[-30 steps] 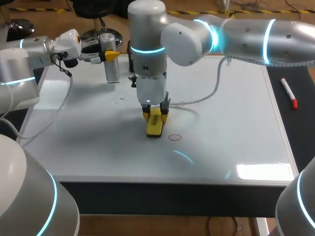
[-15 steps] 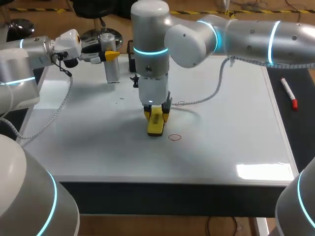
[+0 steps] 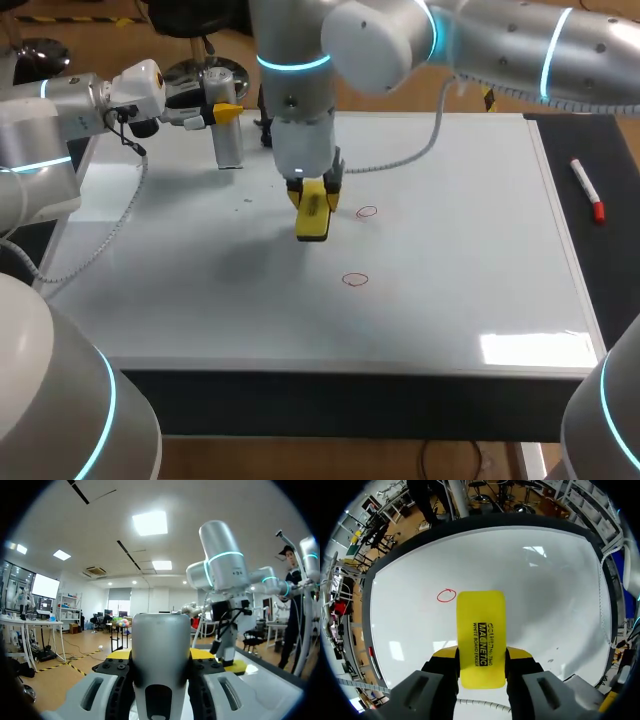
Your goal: Pick up the inspection probe, press it on each red-marked spot on the whiteboard one by one, put down the probe, pick up the eraser, and wipe off all the red marks.
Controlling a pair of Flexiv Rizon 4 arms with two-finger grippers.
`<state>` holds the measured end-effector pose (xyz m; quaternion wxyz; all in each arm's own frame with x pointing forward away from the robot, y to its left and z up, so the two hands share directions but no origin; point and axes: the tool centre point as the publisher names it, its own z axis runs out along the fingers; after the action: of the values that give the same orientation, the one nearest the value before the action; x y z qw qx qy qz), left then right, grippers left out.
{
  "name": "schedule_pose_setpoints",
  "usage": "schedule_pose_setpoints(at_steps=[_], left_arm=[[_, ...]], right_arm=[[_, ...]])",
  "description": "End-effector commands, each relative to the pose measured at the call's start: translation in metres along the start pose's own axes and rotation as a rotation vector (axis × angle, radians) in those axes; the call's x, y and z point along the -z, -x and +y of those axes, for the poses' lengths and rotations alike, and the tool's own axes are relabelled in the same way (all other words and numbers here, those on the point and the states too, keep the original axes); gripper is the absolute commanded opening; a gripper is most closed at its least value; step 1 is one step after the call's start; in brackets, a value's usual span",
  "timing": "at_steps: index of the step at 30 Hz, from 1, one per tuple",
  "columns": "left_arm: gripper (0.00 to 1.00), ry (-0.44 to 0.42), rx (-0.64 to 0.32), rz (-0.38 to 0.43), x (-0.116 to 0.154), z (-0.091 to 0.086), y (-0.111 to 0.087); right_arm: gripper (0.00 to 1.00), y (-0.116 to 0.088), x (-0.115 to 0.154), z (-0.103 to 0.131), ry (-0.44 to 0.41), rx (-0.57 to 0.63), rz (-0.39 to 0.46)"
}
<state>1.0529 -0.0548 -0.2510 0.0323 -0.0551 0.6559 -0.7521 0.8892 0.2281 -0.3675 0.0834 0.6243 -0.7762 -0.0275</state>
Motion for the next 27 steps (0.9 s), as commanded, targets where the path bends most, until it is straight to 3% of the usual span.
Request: schedule_pose_setpoints(at_steps=[1, 7, 27], left_arm=[[0.0, 0.0, -0.002, -0.004, -0.001, -0.001, -0.001], [0.0, 0.0, -0.002, -0.004, -0.001, -0.001, -0.001], [0.0, 0.0, -0.002, -0.004, -0.001, -0.001, -0.001]], right_arm=[[0.0, -0.007, -0.002, -0.004, 0.01, -0.008, -0.007], [0.0, -0.023, -0.008, -0.011, 0.036, -0.046, -0.018], [0.0, -0.128, -0.009, -0.07, 0.115, -0.284, -0.055]])
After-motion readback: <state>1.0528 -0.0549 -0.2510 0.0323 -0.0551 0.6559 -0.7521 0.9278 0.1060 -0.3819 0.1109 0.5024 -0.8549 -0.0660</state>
